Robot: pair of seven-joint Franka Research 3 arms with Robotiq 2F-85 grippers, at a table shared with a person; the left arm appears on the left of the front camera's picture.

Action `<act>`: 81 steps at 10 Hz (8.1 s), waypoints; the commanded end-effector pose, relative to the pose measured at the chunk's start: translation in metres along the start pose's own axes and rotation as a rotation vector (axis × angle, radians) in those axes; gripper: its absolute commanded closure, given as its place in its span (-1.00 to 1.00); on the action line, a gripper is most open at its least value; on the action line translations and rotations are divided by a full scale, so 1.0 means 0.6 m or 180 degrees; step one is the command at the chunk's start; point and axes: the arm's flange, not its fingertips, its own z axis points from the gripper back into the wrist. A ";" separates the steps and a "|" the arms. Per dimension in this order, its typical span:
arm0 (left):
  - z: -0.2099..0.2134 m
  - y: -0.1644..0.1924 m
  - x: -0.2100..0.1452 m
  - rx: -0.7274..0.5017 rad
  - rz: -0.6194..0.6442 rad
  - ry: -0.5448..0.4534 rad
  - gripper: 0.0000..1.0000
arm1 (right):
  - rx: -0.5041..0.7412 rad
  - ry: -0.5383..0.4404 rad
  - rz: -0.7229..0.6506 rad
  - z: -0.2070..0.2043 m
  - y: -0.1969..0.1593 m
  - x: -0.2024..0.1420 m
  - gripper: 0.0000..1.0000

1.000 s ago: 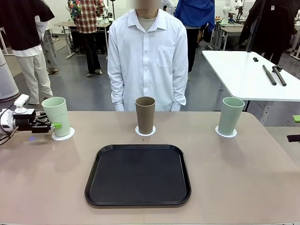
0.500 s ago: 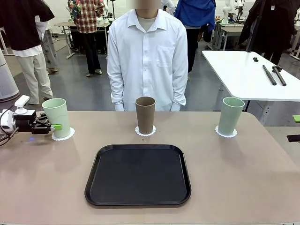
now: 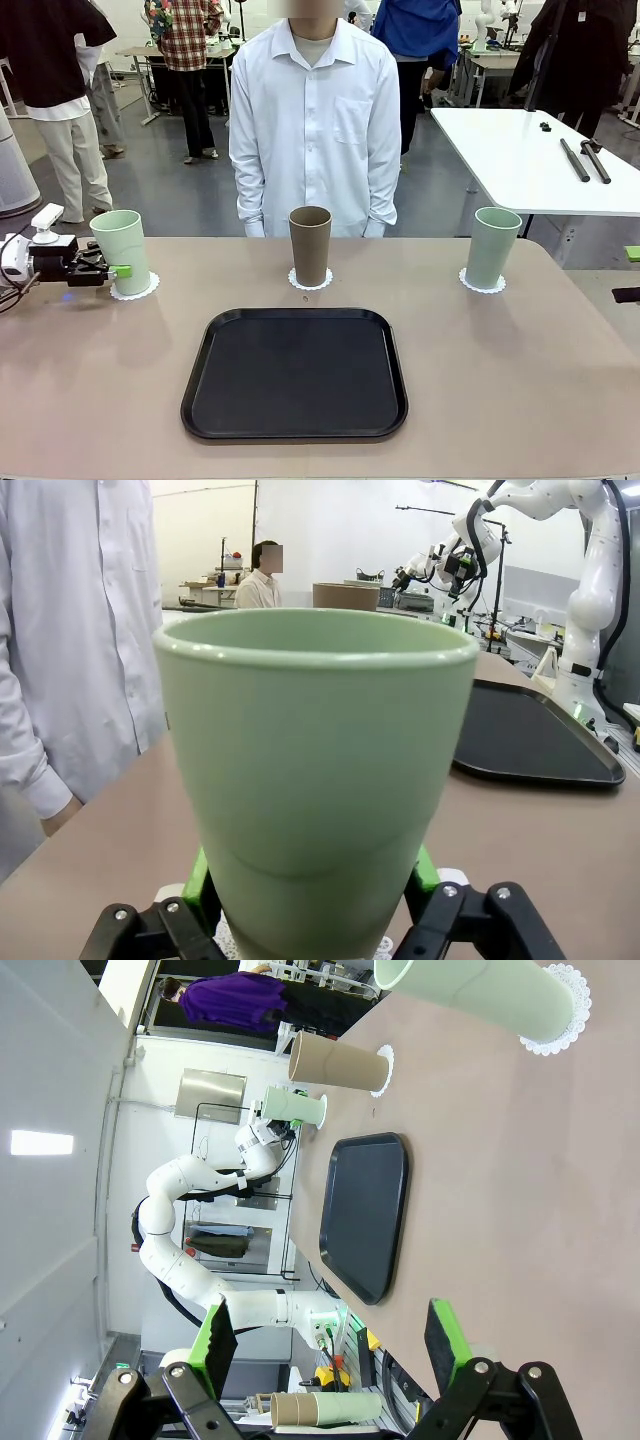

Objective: Place coasters on the table and set cups on them.
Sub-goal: Take one Reusable plastic cup from the Flat Tray and place it on a coaster set by the human.

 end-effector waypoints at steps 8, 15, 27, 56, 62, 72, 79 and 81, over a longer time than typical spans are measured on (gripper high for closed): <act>0.017 0.003 0.005 0.0055 -0.0138 0.0440 -1.00 | 0.0009 -0.0023 0.0018 -0.003 0.003 -0.006 -1.00; 0.037 -0.011 0.023 0.0072 -0.0104 0.1001 -1.00 | 0.0009 -0.0023 0.0018 -0.003 0.003 -0.006 -1.00; 0.106 -0.214 0.399 0.1234 0.0185 0.3397 -1.00 | 0.0009 -0.0023 0.0018 -0.003 0.003 -0.006 -1.00; 0.234 -0.287 0.262 -0.0092 0.3105 0.0685 -1.00 | 0.0009 -0.0023 0.0018 -0.003 0.003 -0.006 -1.00; 0.388 -0.236 0.206 0.0633 0.3546 0.0097 -1.00 | 0.0009 -0.0023 0.0018 -0.003 0.003 -0.006 -1.00; 0.425 -0.229 0.197 0.0731 0.3663 0.0146 -1.00 | 0.0009 -0.0023 0.0018 -0.003 0.003 -0.006 -1.00; 0.425 -0.229 0.197 0.0731 0.3663 0.0146 -1.00 | 0.0009 -0.0023 0.0018 -0.003 0.003 -0.006 -1.00; 0.425 -0.229 0.197 0.0731 0.3663 0.0146 -1.00 | 0.0009 -0.0023 0.0018 -0.003 0.003 -0.006 -1.00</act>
